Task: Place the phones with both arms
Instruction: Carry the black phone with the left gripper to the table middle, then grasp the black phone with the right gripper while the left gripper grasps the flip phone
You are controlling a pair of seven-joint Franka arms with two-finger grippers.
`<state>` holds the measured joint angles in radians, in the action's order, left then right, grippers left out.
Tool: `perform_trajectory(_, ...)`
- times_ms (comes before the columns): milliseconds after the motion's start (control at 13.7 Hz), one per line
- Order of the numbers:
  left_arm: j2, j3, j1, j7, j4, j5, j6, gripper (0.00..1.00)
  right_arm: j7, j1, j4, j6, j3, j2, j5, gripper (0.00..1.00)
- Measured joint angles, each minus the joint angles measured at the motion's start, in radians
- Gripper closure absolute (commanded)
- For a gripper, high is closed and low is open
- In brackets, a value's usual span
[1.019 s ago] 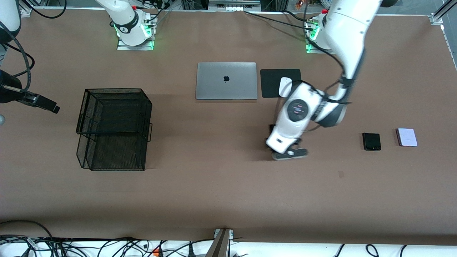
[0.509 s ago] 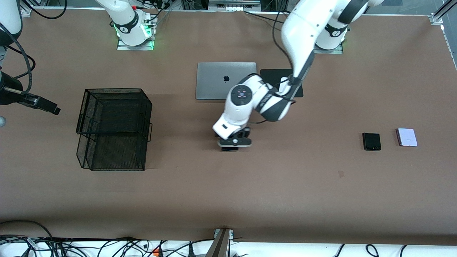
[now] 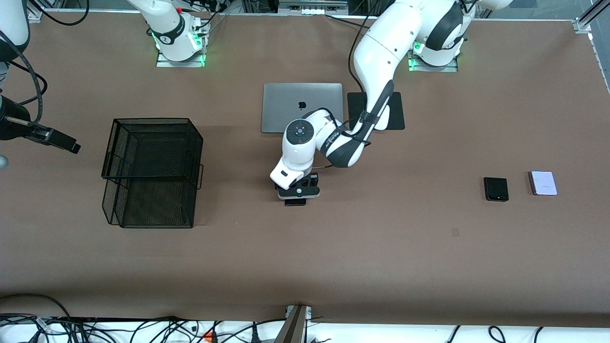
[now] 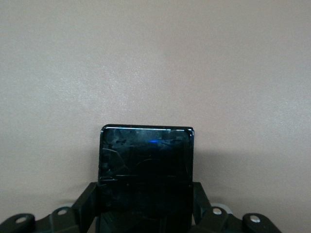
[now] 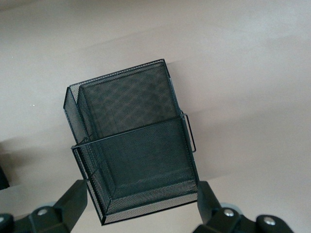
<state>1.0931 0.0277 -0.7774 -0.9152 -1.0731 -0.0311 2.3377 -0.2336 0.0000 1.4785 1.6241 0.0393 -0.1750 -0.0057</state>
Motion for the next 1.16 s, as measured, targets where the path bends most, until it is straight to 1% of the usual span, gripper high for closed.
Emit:
perform_trajectory(73,0.001,0.004,-0.003,-0.003,0.001,0.0,-0.001,0.0,0.0,0.0,0.0,0.0,0.0,0.0,0.0,0.0)
perform_trajectory(291,0.003,0.014,-0.004,-0.004,0.009,0.0,-0.001,0.0,0.0,0.0,0.0,0.001,0.0,0.0,0.0,0.0)
perform_trajectory(437,0.001,0.027,-0.002,-0.005,0.033,0.0,-0.004,0.0,0.0,0.0,0.0,0.001,0.0,0.0,0.0,0.0)
perform_trajectory(582,-0.026,0.043,0.016,-0.002,0.063,0.0,-0.066,0.0,0.0,0.0,0.0,-0.001,0.0,0.0,0.0,0.0)
perform_trajectory(728,-0.097,0.046,0.065,0.052,0.057,0.0,-0.172,0.0,0.003,0.005,0.0,-0.007,-0.005,0.0,0.001,0.0)
perform_trajectory(800,-0.144,0.048,0.09,0.099,0.024,0.0,-0.218,0.0,0.003,0.018,0.0,-0.009,-0.008,0.0,0.001,0.0)
perform_trajectory(946,-0.243,0.051,0.136,0.202,-0.092,0.0,-0.266,0.0,0.001,0.074,0.0,-0.008,-0.014,0.0,0.004,0.0)
perform_trajectory(1091,-0.334,0.053,0.189,0.318,-0.23,0.0,-0.278,0.0,-0.038,0.177,0.001,0.006,-0.018,-0.006,0.03,0.0)
perform_trajectory(1164,-0.371,0.055,0.217,0.377,-0.294,0.0,-0.279,0.0,-0.084,0.227,0.001,0.027,-0.02,-0.017,0.062,0.0)
